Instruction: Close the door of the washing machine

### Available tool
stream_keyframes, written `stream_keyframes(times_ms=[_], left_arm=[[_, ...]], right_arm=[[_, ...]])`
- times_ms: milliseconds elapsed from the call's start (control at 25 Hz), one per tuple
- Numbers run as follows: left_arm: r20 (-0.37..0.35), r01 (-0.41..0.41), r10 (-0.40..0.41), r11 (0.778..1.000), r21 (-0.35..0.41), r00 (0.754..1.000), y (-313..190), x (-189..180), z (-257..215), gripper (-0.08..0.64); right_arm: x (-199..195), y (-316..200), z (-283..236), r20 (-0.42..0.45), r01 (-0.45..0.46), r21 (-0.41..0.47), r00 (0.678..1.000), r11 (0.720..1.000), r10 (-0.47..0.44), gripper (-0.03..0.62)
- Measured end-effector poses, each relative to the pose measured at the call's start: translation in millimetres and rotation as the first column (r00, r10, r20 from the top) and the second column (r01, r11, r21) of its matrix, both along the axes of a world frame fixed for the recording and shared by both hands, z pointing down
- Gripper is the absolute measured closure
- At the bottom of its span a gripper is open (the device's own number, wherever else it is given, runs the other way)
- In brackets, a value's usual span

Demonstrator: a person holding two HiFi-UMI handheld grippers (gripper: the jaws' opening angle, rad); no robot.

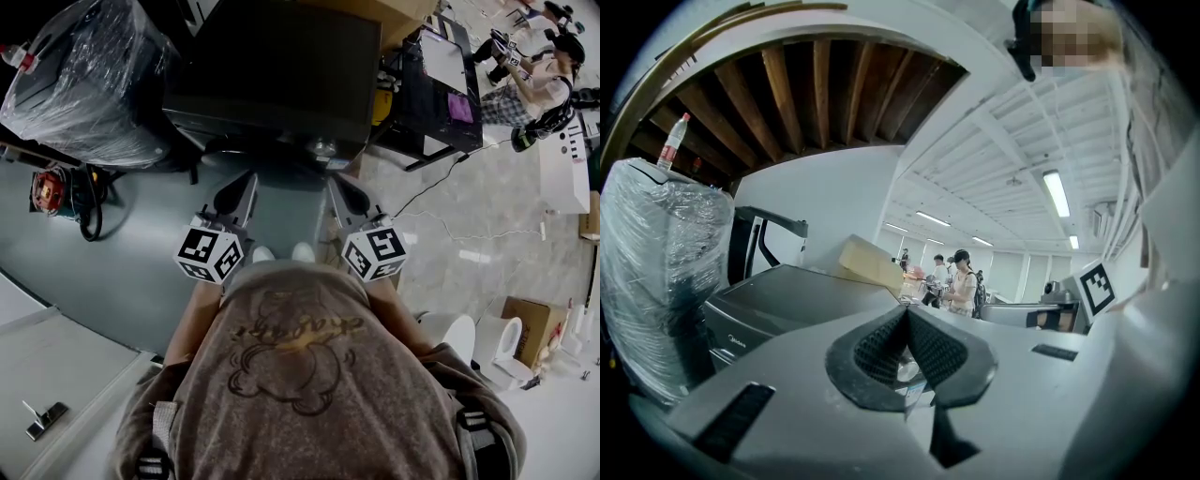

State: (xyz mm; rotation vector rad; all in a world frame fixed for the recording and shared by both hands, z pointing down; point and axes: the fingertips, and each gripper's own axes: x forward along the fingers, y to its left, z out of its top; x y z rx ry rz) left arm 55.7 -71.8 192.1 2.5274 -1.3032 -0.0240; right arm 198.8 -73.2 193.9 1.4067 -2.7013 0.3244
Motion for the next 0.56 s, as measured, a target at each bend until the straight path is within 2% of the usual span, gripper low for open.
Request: stream_keyframes(times_ms=[560], left_arm=[[0.017, 0.003, -0.002, 1.0, -0.014, 1.0, 4.0, -2.8, 2.8, 0.557]], right_arm=[[6.3, 1.1, 3.2, -0.007, -0.008, -0.01, 1.0, 1.0, 0.008, 0.595]])
